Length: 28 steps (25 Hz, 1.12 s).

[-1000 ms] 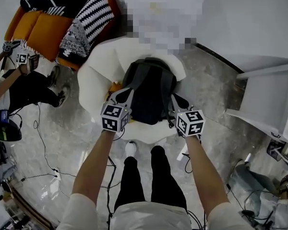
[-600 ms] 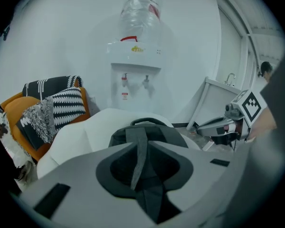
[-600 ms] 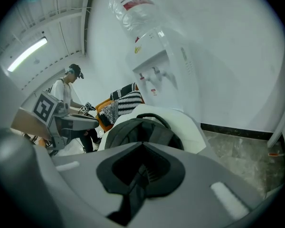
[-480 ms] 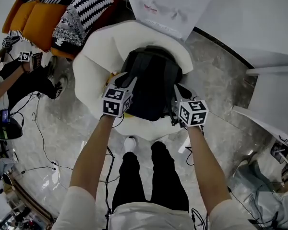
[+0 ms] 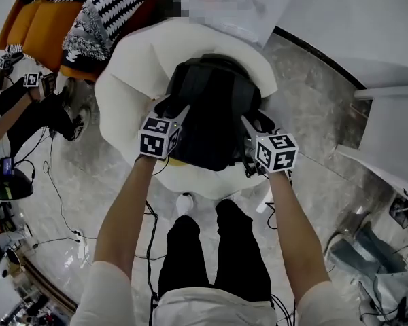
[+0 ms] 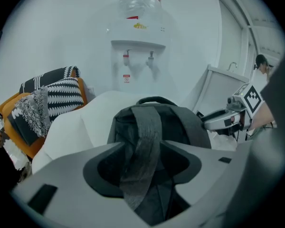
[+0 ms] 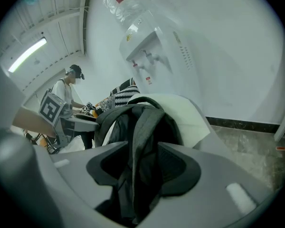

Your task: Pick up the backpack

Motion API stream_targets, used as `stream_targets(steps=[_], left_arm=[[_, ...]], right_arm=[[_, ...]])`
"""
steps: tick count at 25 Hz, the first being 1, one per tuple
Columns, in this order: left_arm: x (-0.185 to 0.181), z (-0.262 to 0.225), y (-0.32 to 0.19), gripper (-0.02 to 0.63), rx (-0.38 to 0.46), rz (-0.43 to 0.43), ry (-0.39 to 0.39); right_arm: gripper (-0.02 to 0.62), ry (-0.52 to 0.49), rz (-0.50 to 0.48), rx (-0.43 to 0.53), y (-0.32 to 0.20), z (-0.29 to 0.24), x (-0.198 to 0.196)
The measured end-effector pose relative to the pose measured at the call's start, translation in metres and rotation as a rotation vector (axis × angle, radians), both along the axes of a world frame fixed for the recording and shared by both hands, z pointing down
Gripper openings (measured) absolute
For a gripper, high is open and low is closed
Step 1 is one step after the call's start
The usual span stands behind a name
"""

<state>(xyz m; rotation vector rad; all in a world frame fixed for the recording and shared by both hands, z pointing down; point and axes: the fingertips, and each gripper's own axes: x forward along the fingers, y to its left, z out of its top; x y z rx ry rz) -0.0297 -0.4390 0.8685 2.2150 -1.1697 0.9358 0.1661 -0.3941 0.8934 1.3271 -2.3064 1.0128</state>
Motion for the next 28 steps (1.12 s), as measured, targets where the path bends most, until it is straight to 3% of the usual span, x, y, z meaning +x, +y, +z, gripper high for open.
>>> stream_targets(steps=[11, 16, 21, 28], left_arm=[[0.009, 0.02, -0.004, 0.228, -0.007, 0.072, 0.0], [0.009, 0.017, 0.0, 0.17, -0.004, 0.115, -0.014], [0.009, 0.012, 0.008, 0.08, -0.005, 0.152, -0.027], [0.018, -0.007, 0.015, 0.058, -0.015, 0.154, -0.012]], right_arm=[[0.212, -0.063, -0.029, -0.017, -0.008, 0.027, -0.029], [0.054, -0.073, -0.042, 0.001, -0.01, 0.022, -0.038], [0.044, -0.091, -0.049, 0.001, -0.008, 0.012, -0.038], [0.037, -0.121, -0.076, 0.007, -0.007, -0.017, -0.039]])
